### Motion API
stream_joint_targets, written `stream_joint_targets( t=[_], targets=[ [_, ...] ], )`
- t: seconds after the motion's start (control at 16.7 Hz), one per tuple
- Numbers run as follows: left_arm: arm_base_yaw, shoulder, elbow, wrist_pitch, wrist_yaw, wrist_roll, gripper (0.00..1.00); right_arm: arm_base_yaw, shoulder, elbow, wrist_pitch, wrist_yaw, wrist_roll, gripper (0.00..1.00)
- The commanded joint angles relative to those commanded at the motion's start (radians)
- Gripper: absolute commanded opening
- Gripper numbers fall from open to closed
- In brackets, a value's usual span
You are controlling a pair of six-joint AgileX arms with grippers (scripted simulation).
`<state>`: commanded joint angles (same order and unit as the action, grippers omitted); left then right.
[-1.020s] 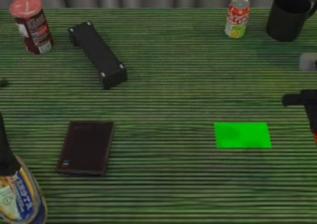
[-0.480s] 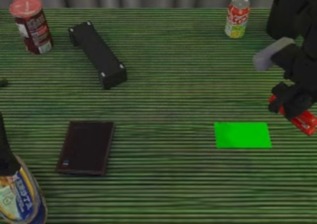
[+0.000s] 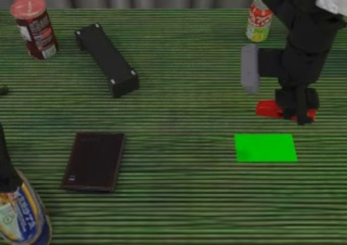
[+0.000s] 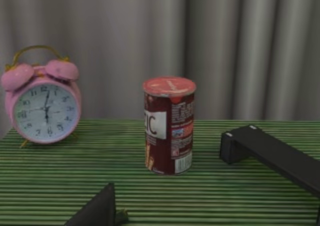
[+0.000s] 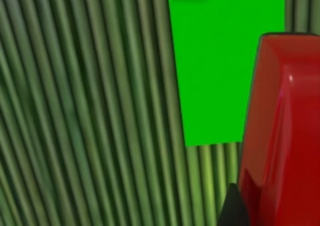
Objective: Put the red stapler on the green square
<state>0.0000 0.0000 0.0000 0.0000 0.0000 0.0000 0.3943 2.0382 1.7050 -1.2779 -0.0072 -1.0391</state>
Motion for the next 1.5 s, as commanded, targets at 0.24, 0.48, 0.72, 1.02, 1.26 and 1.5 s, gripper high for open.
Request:
stream_joint_targets(
  t=[0.24,0.48,0.72,1.02,1.26,1.5],
  targets=[
    [0.000,0.000,0.000,0.000,0.000,0.000,1.00,0.023,0.014,0.043,-0.003,0.001,-0.117,0.00],
    [0.000,0.000,0.000,0.000,0.000,0.000,1.00,0.018,0.010,0.041,-0.002,0.001,-0.118,0.00],
    [0.000,0.000,0.000,0.000,0.000,0.000,1.00,0.021,0.028,-0.017,0.070,0.001,-0.118,0.00],
    [0.000,0.000,0.000,0.000,0.000,0.000,1.00,0.026,0.084,-0.175,0.296,0.001,-0.114,0.00],
    [0.000,0.000,0.000,0.000,0.000,0.000,1.00,0.028,0.104,-0.228,0.358,0.002,-0.115,0.00],
    [0.000,0.000,0.000,0.000,0.000,0.000,1.00,0.028,0.104,-0.228,0.358,0.002,-0.115,0.08]
  ],
)
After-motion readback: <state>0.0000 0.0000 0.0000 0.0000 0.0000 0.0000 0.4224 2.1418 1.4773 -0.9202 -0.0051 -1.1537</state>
